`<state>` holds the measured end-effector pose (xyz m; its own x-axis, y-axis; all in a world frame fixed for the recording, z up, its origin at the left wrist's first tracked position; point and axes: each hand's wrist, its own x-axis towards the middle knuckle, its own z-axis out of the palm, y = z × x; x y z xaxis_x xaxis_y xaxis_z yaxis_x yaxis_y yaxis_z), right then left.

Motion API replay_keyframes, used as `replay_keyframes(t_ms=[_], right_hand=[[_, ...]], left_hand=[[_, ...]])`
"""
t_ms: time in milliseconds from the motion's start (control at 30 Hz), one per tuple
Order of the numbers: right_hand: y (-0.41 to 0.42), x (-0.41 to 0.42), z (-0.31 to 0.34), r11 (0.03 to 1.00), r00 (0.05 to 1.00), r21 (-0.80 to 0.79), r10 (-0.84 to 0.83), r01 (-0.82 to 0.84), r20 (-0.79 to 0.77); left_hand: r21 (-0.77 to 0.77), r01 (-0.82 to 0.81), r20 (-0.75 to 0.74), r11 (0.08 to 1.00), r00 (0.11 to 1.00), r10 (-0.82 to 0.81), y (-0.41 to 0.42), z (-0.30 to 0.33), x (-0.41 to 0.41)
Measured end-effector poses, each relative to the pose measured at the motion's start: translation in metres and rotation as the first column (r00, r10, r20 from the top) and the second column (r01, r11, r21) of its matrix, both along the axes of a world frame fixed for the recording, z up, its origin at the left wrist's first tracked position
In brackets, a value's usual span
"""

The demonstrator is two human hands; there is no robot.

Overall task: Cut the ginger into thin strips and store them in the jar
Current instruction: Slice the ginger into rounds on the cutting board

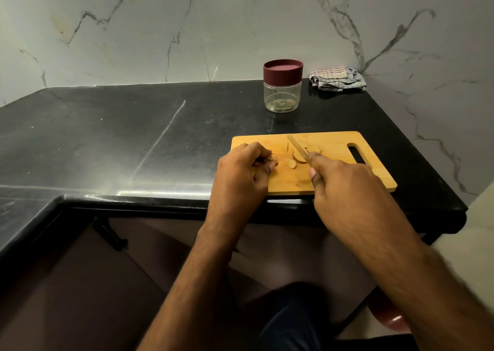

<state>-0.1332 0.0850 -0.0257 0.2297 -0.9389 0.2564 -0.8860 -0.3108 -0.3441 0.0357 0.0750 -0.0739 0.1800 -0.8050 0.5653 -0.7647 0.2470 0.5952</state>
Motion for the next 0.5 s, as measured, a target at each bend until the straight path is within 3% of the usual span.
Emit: replay_keyframes(t_ms=[100, 267, 500], right_hand=[[0.001, 0.000, 0.002, 0.998, 0.999, -0.056, 0.011, -0.009, 0.039], [0.004, 0.006, -0.002, 0.998, 0.999, 0.038, 0.049, -0.049, -0.016], [0.010, 0.006, -0.005, 0.995, 0.994, 0.032, 0.092, -0.095, 0.066]], left_hand=[[-0.008, 0.002, 0.007, 1.000, 1.000, -0.001, 0.000, 0.001, 0.000], [-0.013, 0.011, 0.006, 1.000, 1.000, -0.011, 0.000, -0.001, 0.000], [0.003, 0.001, 0.012, 1.000, 1.000, -0.001, 0.001, 0.002, -0.003]])
